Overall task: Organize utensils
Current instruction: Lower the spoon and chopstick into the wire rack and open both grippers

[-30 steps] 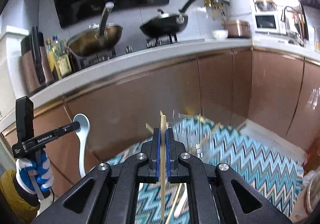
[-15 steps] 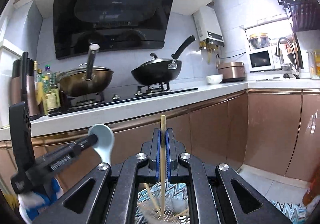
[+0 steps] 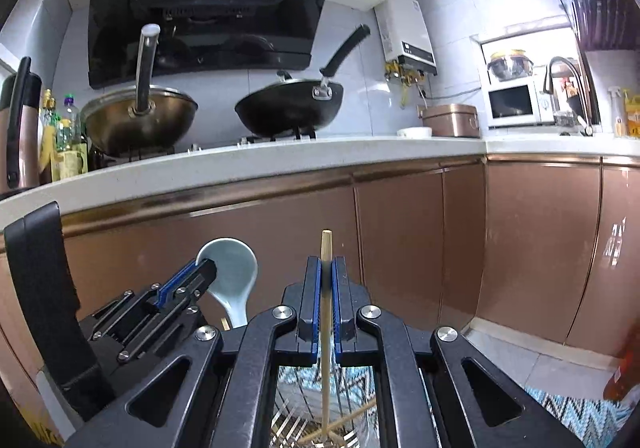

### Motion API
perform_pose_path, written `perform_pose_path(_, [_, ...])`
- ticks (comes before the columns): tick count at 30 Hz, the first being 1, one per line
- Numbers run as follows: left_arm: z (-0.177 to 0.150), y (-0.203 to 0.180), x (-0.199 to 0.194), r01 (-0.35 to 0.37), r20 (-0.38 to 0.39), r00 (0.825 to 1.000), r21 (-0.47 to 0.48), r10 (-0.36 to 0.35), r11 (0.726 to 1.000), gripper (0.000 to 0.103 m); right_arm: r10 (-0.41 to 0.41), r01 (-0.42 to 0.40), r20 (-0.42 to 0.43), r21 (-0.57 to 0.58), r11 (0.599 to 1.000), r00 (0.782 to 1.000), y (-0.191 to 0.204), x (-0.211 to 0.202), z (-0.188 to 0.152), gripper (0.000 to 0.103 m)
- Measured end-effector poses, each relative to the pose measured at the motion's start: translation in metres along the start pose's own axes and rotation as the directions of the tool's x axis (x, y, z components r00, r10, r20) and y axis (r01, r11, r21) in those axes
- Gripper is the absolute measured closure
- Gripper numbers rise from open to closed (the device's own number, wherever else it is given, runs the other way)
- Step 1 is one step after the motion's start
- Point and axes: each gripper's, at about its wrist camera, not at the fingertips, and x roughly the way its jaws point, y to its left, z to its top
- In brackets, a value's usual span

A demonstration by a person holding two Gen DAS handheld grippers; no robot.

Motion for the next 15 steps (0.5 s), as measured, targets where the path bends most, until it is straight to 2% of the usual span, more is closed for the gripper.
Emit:
perform_pose_path(2, [-0.006, 0.001, -0.001, 0.019, -0.012, 1.0, -0.011, -0.019, 1.0, 0.094, -0.004, 0.004, -0.01, 0.0, 1.0, 1.0, -0.002, -0.003, -0.009, 0.098])
perform_pose_path(3, [-0.006, 0.003, -0.004, 0.035, -0.017, 0.999, -0.025, -0.035, 0.999, 0.087, -0.007, 0.007, -0.014, -0.002, 1.0, 1.0, -0.003, -0.005, -0.012, 0.097])
perform_pose_path(4, [-0.005, 0.005, -0.007, 0.045, -0.017, 0.999, -0.038, -0.046, 0.998, 0.075, -0.005, 0.005, -0.022, -0.002, 1.0, 1.0, -0.003, -0.007, -0.015, 0.094])
perform_pose_path(6, [0.003, 0.013, -0.018, 0.07, -0.007, 0.998, -0.068, -0.07, 0.995, 0.065, -0.007, 0.007, -0.033, -0.014, 1.0, 0.999, -0.002, -0.01, -0.017, 0.084])
perform_pose_path(8, [0.015, 0.02, -0.029, 0.095, 0.0, 0.995, -0.085, -0.096, 0.992, 0.062, -0.012, 0.011, -0.04, -0.027, 1.0, 0.999, 0.0, -0.012, -0.017, 0.079])
perform_pose_path(11, [0.04, 0.038, -0.05, 0.132, -0.011, 0.991, -0.101, -0.134, 0.986, 0.059, -0.014, 0.013, -0.057, -0.027, 1.0, 0.998, 0.003, -0.021, -0.015, 0.079])
perform_pose_path(15, [0.073, 0.075, -0.091, 0.138, -0.019, 0.99, -0.092, -0.14, 0.986, 0.055, -0.029, 0.027, -0.042, -0.044, 0.999, 0.999, 0.011, -0.051, 0.001, 0.078])
